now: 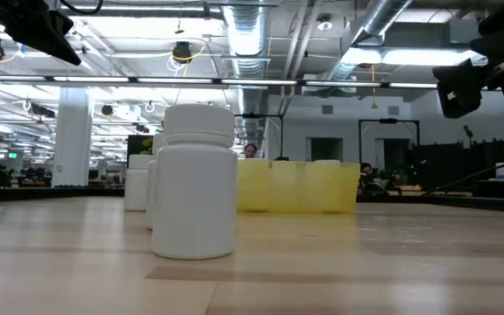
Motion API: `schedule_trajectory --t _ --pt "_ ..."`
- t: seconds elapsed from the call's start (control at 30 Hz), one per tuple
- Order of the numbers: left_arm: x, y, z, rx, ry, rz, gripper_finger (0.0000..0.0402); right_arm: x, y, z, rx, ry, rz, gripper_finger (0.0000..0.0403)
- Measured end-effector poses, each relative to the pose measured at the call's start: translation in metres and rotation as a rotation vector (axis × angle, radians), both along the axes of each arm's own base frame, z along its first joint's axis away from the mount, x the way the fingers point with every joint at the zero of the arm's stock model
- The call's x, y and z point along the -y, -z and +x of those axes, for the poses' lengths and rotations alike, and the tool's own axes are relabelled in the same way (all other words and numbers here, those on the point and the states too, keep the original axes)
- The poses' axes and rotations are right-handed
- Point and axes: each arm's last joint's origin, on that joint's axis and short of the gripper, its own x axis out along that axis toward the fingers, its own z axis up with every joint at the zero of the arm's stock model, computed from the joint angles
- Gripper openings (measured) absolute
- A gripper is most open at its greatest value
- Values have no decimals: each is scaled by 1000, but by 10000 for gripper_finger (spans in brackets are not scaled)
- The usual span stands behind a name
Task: Pick and place pill bottles into a basket
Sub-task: Put the white medicine bottle into the yellow bin
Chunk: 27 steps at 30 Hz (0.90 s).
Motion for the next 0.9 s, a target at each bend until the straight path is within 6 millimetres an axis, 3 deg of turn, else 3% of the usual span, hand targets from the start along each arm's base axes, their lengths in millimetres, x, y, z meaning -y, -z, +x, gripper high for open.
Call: schedule_trajectory --t 0.7,0.9 --pt "2 -4 4 51 74 -38 0 0 0 0 -1 0 0 226" --pt "1 -12 12 157 31 -47 0 0 0 0 -1 0 0 226"
